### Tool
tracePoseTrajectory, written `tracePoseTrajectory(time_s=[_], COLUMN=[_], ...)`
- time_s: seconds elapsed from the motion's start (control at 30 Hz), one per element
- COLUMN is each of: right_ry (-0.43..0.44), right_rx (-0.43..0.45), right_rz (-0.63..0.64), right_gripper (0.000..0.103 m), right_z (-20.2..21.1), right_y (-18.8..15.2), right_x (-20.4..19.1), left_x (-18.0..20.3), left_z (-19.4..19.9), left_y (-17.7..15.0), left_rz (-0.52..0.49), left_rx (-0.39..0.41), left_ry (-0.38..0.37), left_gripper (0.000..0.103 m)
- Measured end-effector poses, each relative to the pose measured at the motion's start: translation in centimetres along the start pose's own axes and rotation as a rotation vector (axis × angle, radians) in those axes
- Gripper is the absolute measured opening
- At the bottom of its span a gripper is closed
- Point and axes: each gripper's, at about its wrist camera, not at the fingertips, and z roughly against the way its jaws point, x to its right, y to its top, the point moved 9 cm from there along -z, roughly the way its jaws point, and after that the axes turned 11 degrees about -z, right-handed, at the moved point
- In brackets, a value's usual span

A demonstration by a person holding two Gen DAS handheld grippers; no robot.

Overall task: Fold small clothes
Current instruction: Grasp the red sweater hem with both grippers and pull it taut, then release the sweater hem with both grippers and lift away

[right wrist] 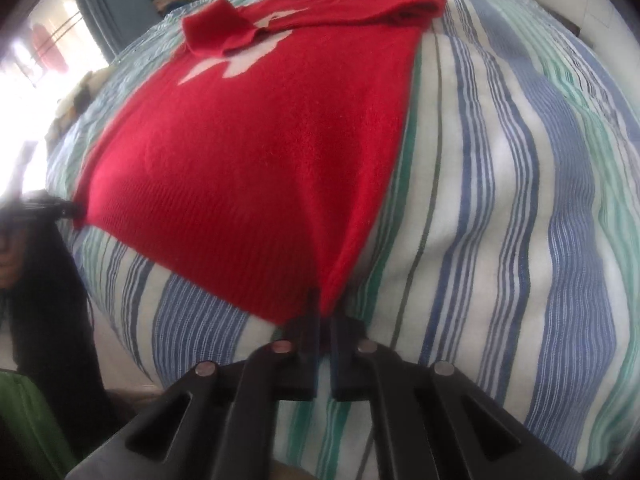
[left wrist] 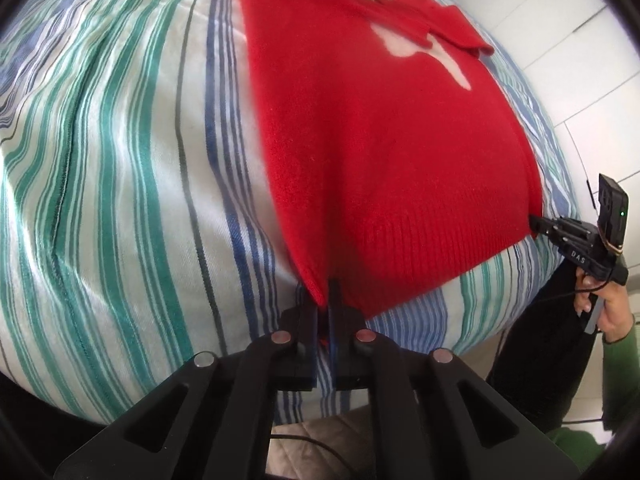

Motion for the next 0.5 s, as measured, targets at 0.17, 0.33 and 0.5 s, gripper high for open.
tracePoseTrajectory(time_s=[0.17,0.33,0.5], right_ry=[-0.001,-0.041,-0.086], right_rx=[0.063,0.064,0.046], right_rz=[-0.048,-0.03,-0.04], right_gripper=[0.003,0.004,0.003], right_z=[0.2,0.4,1.9], right_y=[0.2,0.1,-0.1], right_x=[0.2,0.0,0.3], left_x=[-0.2,0.6,-0.3], left_z=[0.7,1.4,3.7], left_y=[-0.3,-0.3,-0.1], left_rz=[0.041,0.007,-0.069], left_rx=[0.043,0.059,0.069], left_ry=[-0.037,0.082,0.181], left_gripper=[0.006,0.002,0.001])
